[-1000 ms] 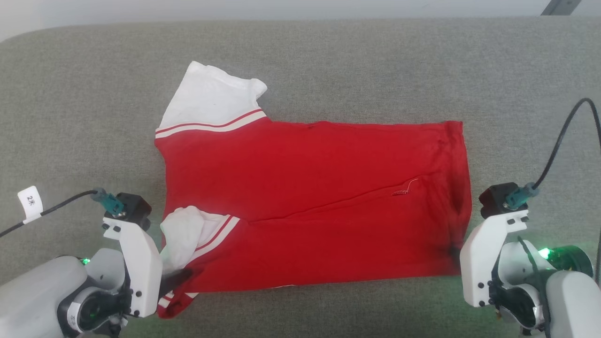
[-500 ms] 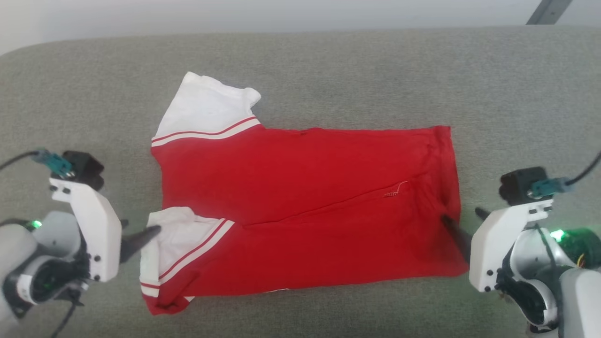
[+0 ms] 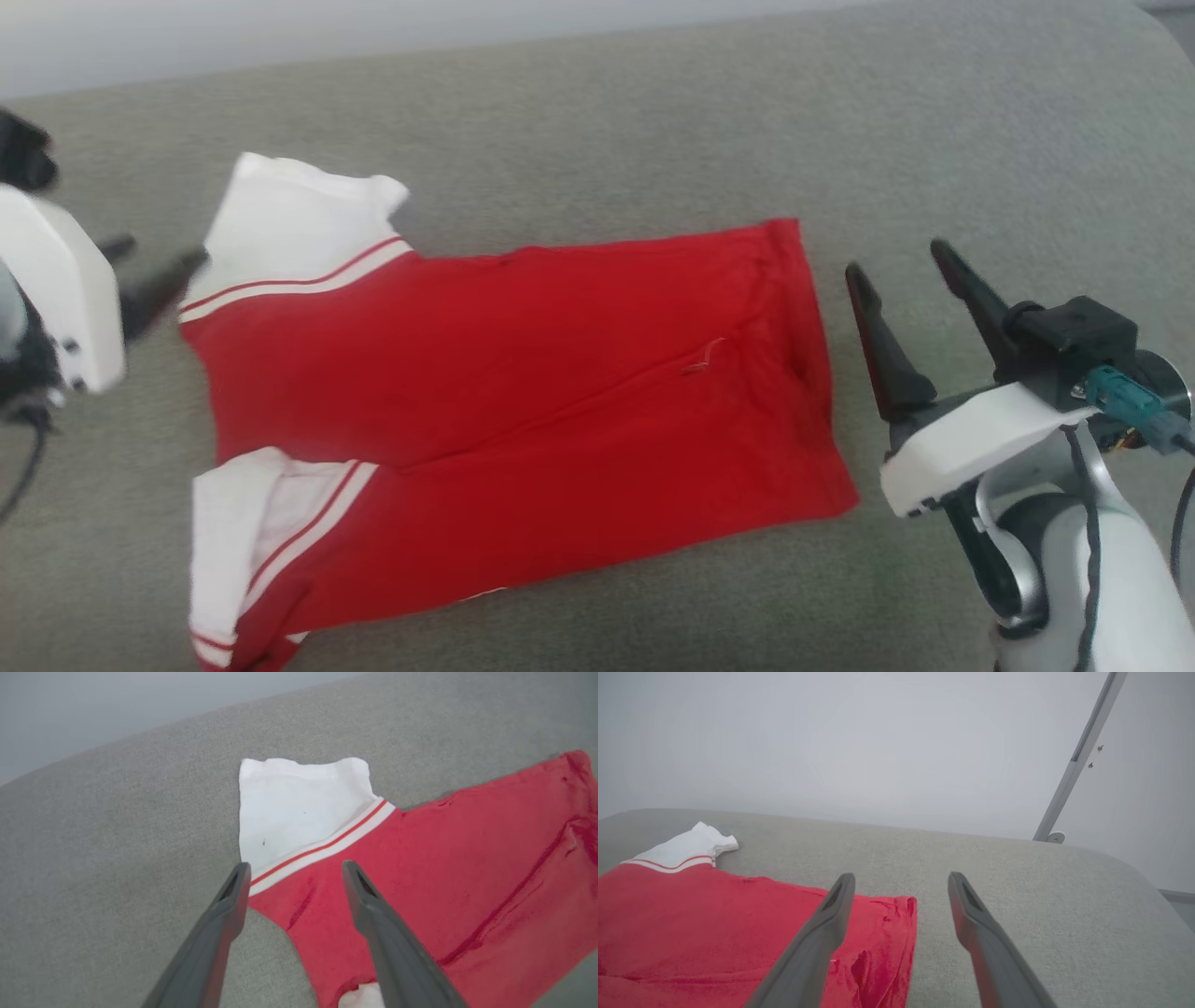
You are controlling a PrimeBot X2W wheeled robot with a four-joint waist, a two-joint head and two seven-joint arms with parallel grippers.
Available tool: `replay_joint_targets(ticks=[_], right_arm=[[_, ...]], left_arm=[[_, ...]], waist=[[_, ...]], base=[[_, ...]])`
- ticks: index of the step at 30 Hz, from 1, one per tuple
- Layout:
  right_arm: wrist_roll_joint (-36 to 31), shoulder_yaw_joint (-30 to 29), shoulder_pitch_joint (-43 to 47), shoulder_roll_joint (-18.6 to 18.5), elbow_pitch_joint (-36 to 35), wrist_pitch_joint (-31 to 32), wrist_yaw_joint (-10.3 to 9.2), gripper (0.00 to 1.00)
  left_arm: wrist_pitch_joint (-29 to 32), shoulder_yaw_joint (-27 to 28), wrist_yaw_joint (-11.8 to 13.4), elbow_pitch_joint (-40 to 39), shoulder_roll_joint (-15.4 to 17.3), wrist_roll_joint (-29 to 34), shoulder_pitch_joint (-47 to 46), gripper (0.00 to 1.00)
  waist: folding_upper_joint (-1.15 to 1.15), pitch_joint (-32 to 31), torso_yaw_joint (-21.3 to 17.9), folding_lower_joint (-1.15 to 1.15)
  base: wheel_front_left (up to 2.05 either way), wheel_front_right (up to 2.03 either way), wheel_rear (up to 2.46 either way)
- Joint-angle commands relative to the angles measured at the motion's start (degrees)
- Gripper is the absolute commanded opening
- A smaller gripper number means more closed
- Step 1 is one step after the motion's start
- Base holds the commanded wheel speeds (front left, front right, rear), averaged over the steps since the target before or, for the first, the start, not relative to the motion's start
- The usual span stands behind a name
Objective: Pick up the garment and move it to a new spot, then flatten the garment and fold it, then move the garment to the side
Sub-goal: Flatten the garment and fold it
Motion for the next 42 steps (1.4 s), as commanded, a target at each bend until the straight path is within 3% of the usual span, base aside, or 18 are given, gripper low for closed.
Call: replay_joint_targets(ticks=[1,6,13,21,31,32,33,42], right_arm=[[-0.7,0.6,-1.0,0.4,0.7,-2.3,-0.06,1.0],[-0.5,2.0,-2.8,0.7,2.9,-8.7,-0.06,1.0],[1.7,5.0,-4.5,0.7,4.6,-11.8,-0.06,1.0],[2.9,8.3,-5.9,0.8,4.9,-11.9,-0.06,1.0],[4.6,10.4,-8.2,0.7,5.1,-8.5,-0.06,1.0],[5.0,10.7,-8.7,0.7,5.4,-7.6,-0.06,1.0],[5.5,10.7,-9.3,0.7,5.6,-6.6,-0.06,1.0],[8.8,10.3,-20.6,0.7,13.0,8.0,-0.06,1.0]], left_arm=[[-0.5,0.6,-0.9,1.9,-0.4,0.9,-1.6,1.0],[0.0,1.0,-4.4,9.3,-2.2,3.2,-6.1,1.0],[2.8,0.9,-8.1,19.8,-4.0,5.4,-11.6,1.0],[7.6,0.3,-10.4,29.1,-6.0,4.6,-15.9,1.0],[13.2,-1.3,-11.1,35.6,-9.3,4.6,-17.9,1.0],[13.8,-1.6,-11.2,36.1,-9.9,4.3,-17.8,0.23],[14.5,-1.6,-11.2,36.6,-10.4,3.8,-17.8,0.0],[14.3,-3.0,-11.3,37.0,-13.1,5.4,-20.5,0.0]], waist=[[0.0,1.7,-2.0,0.0],[0.0,4.5,-4.8,0.0],[0.0,8.8,-8.3,0.0],[0.0,12.8,-10.5,0.0],[0.0,15.5,-10.5,0.0],[0.0,15.7,-10.3,0.0],[0.0,15.9,-10.2,0.0],[0.0,17.3,-8.0,0.0]], base=[[0.0,0.0,0.0],[0.0,0.0,0.0],[0.0,0.0,0.0],[0.0,0.0,0.0],[0.0,0.0,0.0],[0.0,0.0,0.0],[0.0,0.0,0.0],[0.0,0.0,0.0]])
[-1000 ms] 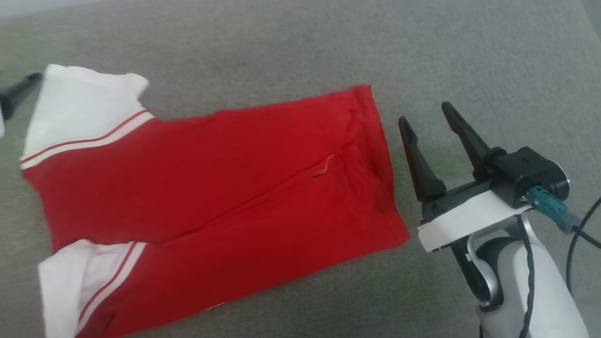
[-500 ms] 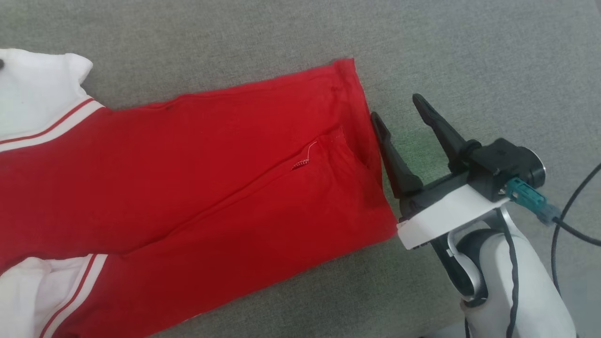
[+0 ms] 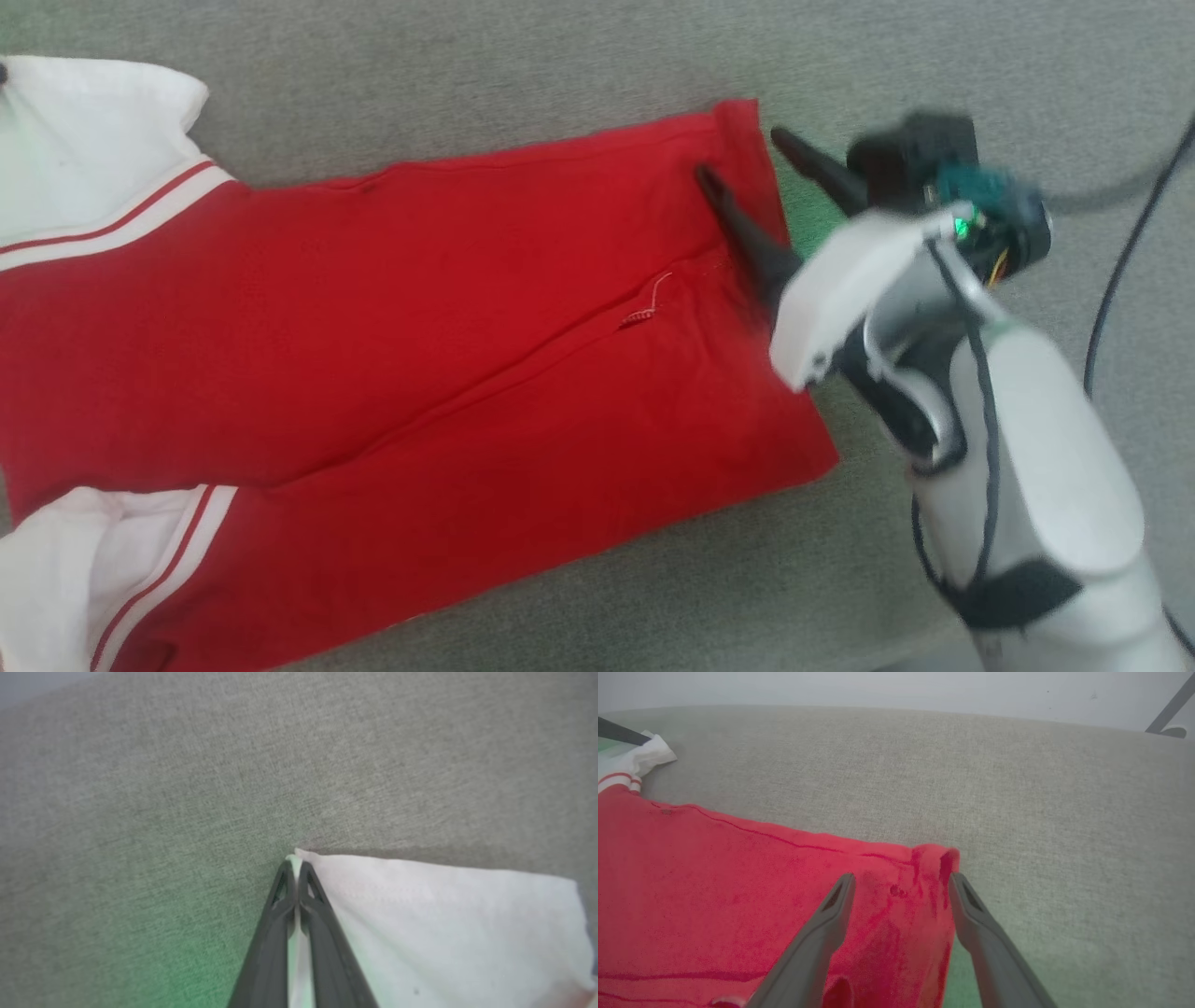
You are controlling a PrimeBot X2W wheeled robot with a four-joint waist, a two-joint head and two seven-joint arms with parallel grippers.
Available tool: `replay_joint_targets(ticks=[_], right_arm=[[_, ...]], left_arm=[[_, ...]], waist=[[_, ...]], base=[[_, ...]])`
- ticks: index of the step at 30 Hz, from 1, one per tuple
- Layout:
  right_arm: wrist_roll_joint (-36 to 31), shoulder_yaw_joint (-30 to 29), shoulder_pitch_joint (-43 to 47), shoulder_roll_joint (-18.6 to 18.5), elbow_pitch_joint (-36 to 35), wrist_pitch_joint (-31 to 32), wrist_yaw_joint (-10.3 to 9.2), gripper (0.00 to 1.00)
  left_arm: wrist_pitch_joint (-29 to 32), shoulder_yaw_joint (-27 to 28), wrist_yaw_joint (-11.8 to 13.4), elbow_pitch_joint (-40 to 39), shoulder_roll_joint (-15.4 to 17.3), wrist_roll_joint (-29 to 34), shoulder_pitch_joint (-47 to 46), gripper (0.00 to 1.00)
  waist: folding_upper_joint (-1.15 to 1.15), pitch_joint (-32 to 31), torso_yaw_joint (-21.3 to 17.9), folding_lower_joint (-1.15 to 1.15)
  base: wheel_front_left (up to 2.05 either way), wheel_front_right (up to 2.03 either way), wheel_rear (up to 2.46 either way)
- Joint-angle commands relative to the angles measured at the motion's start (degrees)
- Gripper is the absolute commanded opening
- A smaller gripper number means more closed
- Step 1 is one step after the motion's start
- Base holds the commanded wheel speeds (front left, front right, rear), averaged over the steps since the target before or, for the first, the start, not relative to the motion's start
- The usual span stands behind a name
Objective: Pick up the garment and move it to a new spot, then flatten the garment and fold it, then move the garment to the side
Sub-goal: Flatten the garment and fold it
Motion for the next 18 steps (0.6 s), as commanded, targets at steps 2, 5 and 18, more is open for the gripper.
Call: replay_joint_targets(ticks=[2,5,18], right_arm=[[0.0,-0.2,-3.1,0.0,1.9,3.5,-0.06,1.0],[0.2,-0.6,-7.3,0.0,5.4,9.7,-0.05,1.0],[0.6,-1.2,-14.7,0.0,15.4,31.4,-0.06,0.0]], left_arm=[[0.1,-1.4,0.1,0.1,-1.3,0.9,1.9,0.0],[-0.5,-1.7,0.1,-0.1,-1.9,0.6,1.2,0.0],[-4.0,-2.1,0.1,-0.7,-3.4,-1.6,0.2,0.0]], waist=[[0.0,0.4,0.7,0.0],[0.0,0.7,1.4,0.0],[0.0,0.8,4.1,0.0]], base=[[0.0,0.0,0.0],[0.0,0.0,0.0],[0.0,0.0,0.0]])
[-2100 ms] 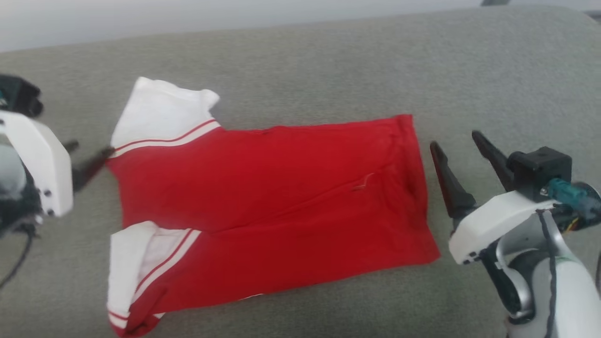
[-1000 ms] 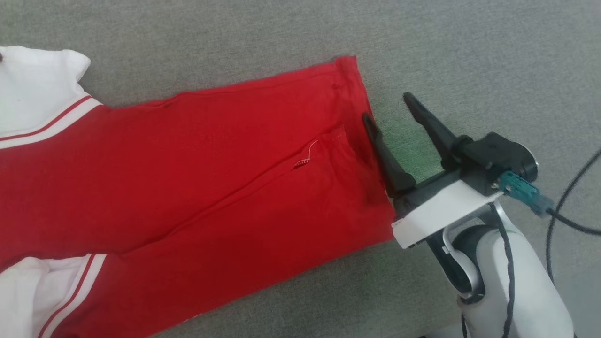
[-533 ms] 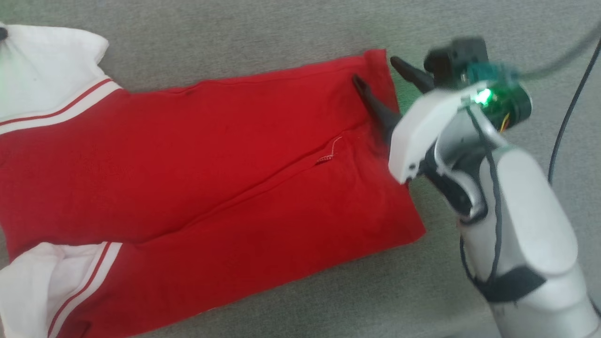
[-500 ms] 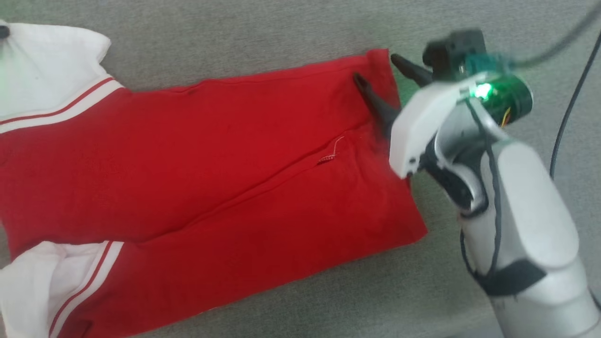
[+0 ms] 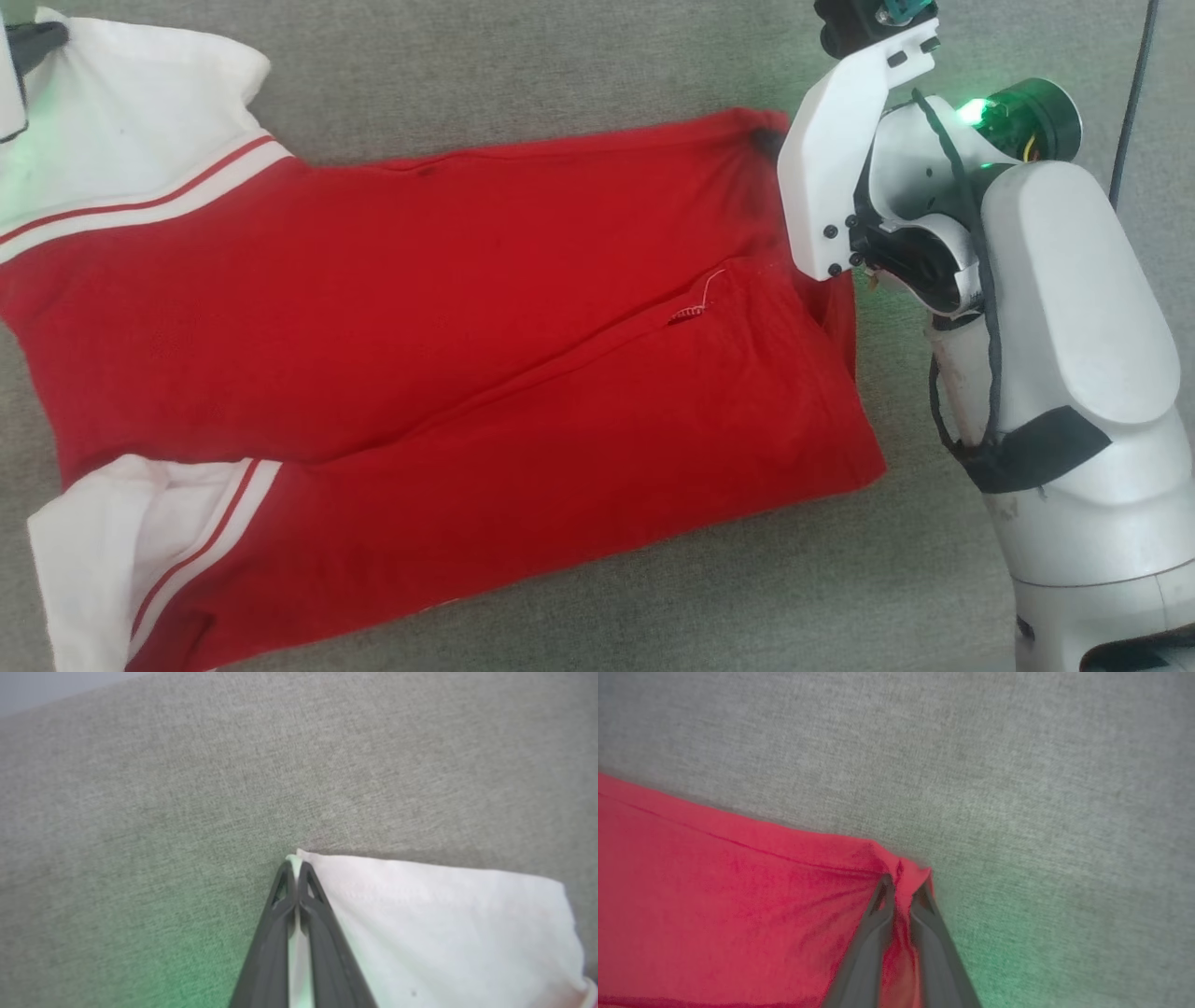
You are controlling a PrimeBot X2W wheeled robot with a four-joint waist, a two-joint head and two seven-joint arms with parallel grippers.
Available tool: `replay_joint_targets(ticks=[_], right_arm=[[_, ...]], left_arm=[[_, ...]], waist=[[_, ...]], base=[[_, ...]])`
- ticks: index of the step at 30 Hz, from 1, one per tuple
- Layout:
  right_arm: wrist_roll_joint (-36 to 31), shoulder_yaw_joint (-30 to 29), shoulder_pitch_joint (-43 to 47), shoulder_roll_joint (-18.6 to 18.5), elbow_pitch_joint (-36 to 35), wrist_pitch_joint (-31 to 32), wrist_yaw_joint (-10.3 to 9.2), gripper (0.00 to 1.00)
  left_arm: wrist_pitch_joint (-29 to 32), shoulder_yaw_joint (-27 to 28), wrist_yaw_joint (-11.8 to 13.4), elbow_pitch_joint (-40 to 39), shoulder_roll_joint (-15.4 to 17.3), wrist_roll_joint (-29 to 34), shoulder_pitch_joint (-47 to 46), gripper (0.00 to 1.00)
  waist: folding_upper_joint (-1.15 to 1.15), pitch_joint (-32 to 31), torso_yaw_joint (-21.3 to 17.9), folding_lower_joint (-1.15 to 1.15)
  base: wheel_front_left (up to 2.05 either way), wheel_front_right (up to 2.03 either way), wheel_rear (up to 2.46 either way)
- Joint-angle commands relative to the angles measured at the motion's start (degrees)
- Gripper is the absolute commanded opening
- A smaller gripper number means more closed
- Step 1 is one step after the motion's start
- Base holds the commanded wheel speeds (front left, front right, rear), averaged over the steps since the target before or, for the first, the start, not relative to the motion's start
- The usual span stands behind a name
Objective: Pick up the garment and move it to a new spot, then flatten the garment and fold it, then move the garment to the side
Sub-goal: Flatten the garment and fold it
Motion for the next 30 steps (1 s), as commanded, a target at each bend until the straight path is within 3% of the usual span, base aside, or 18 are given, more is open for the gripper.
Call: replay_joint_targets(ticks=[1,12,23,30], right_arm=[[-0.7,-0.1,1.5,-0.1,1.8,1.0,-0.06,0.0],[-3.3,-2.5,2.6,-0.2,-2.7,-2.0,-0.06,0.0],[-1.4,-3.6,9.3,-5.2,-9.8,-1.3,-0.06,0.0],[0.8,-5.1,15.6,-8.5,-16.2,0.5,-0.06,0.0]], left_arm=[[-0.4,-0.9,0.1,0.5,-0.9,-0.1,1.4,0.0],[-2.7,-1.6,0.1,-2.9,-0.8,-1.9,0.6,0.0],[-1.8,-3.0,0.2,-9.0,1.1,-3.1,3.1,0.0],[-1.6,-3.7,4.4,-19.8,5.7,-3.1,7.1,0.0]], waist=[[0.0,-0.5,0.7,0.0],[0.0,-6.2,4.5,0.0],[0.0,-12.9,7.8,0.0],[0.0,-16.3,9.0,0.0]], base=[[0.0,0.0,0.0],[0.0,0.0,0.0],[0.0,0.0,0.0],[0.0,0.0,0.0]])
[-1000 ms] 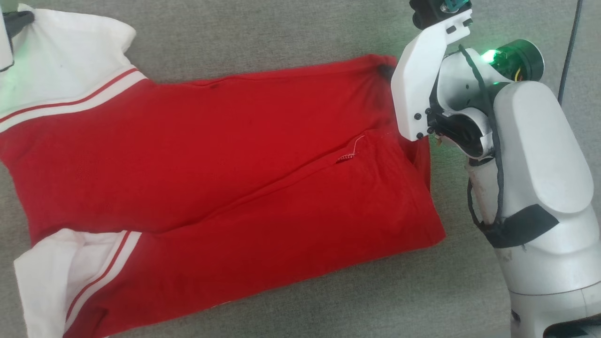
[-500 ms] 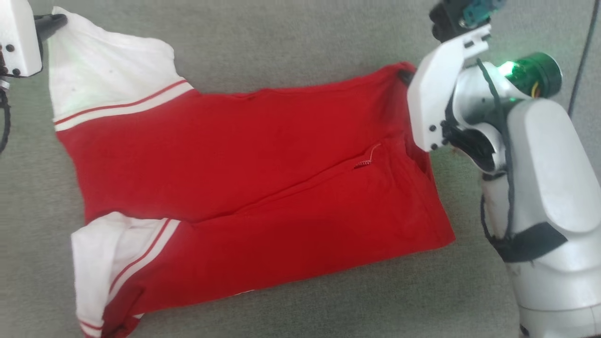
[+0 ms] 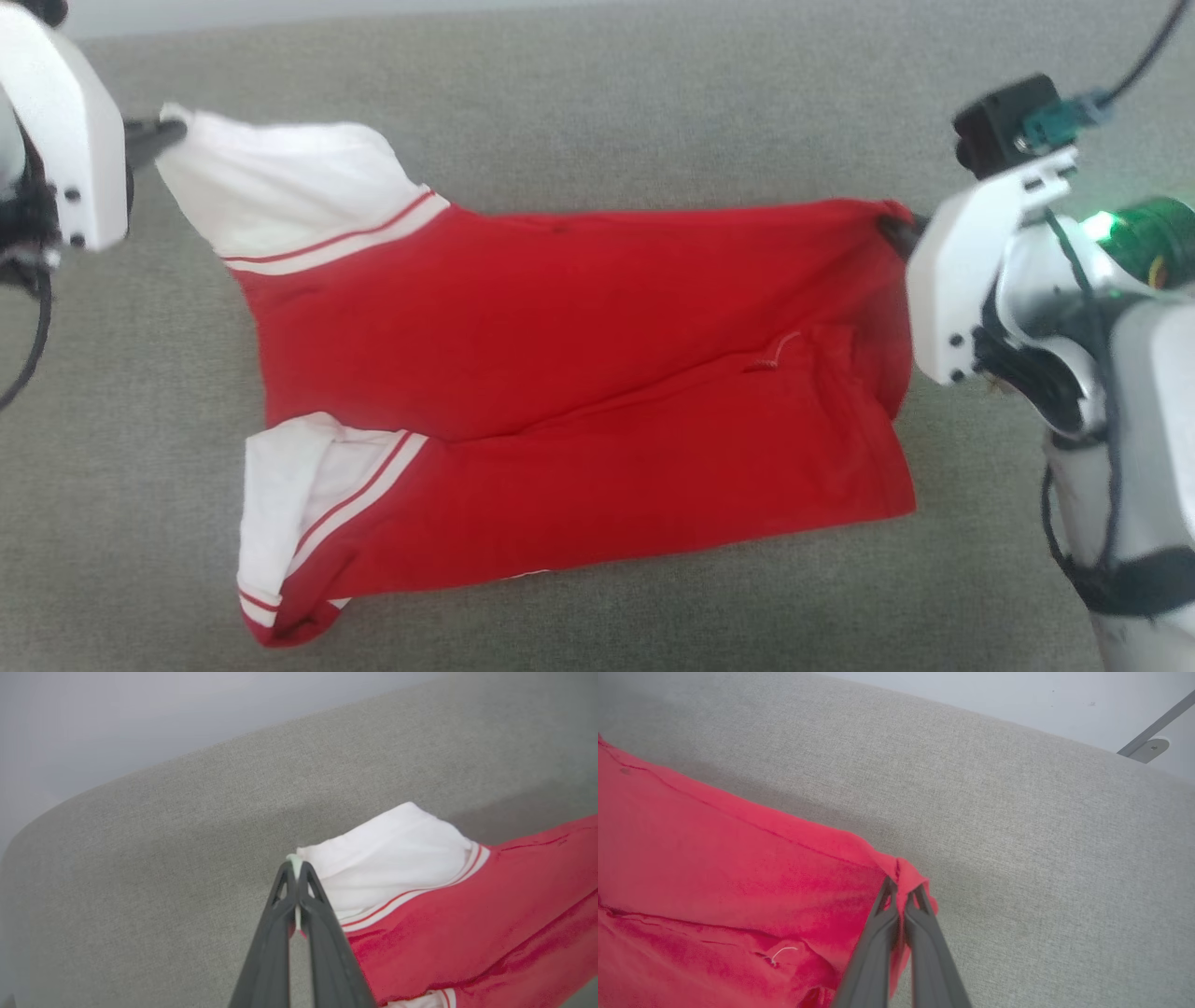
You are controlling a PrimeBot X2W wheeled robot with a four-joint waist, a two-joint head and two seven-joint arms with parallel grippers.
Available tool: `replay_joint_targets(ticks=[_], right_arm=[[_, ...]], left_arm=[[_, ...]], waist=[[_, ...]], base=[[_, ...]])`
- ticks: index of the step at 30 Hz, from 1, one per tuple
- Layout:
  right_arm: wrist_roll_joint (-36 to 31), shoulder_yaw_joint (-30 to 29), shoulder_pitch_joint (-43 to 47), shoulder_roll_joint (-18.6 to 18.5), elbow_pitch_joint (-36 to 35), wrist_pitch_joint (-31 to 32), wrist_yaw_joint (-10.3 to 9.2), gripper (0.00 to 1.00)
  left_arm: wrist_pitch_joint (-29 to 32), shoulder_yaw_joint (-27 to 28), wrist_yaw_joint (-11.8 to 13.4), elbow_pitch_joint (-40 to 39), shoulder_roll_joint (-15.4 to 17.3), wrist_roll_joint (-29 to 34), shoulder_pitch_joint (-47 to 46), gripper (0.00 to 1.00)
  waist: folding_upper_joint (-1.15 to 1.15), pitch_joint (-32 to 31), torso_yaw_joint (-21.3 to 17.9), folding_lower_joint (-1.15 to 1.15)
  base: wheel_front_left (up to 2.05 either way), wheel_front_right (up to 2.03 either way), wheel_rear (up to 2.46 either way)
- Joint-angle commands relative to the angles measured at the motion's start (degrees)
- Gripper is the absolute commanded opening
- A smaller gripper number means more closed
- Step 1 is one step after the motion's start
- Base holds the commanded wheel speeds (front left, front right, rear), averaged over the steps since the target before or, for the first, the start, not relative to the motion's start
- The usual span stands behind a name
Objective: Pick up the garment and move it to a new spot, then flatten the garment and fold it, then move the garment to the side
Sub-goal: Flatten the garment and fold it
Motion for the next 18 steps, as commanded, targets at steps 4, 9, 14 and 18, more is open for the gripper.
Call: replay_joint_targets(ticks=[4,9,14,18], right_arm=[[1.6,-1.5,4.9,-1.7,-4.5,1.9,-0.06,0.0],[2.2,-3.9,10.8,-1.3,-9.0,3.7,-0.06,0.0],[2.5,-5.8,16.3,-0.5,-10.6,5.6,-0.06,0.0],[2.4,-6.9,19.5,0.3,-10.1,6.3,-0.06,0.0]], left_arm=[[0.5,-0.6,5.0,-10.2,4.7,-0.6,4.3,0.0],[-0.5,-1.1,11.9,-23.2,10.7,-2.4,9.8,0.0],[-2.0,-1.9,16.9,-33.1,15.1,-3.7,15.0,0.0],[-3.4,-2.5,20.0,-38.8,17.2,-5.8,19.9,0.0]], waist=[[0.0,-1.7,1.1,0.0],[0.0,-2.5,1.7,0.0],[0.0,-3.0,2.1,0.0],[0.0,-3.2,2.2,0.0]], base=[[0.0,0.0,0.0],[0.0,0.0,0.0],[0.0,0.0,0.0],[0.0,0.0,0.0]])
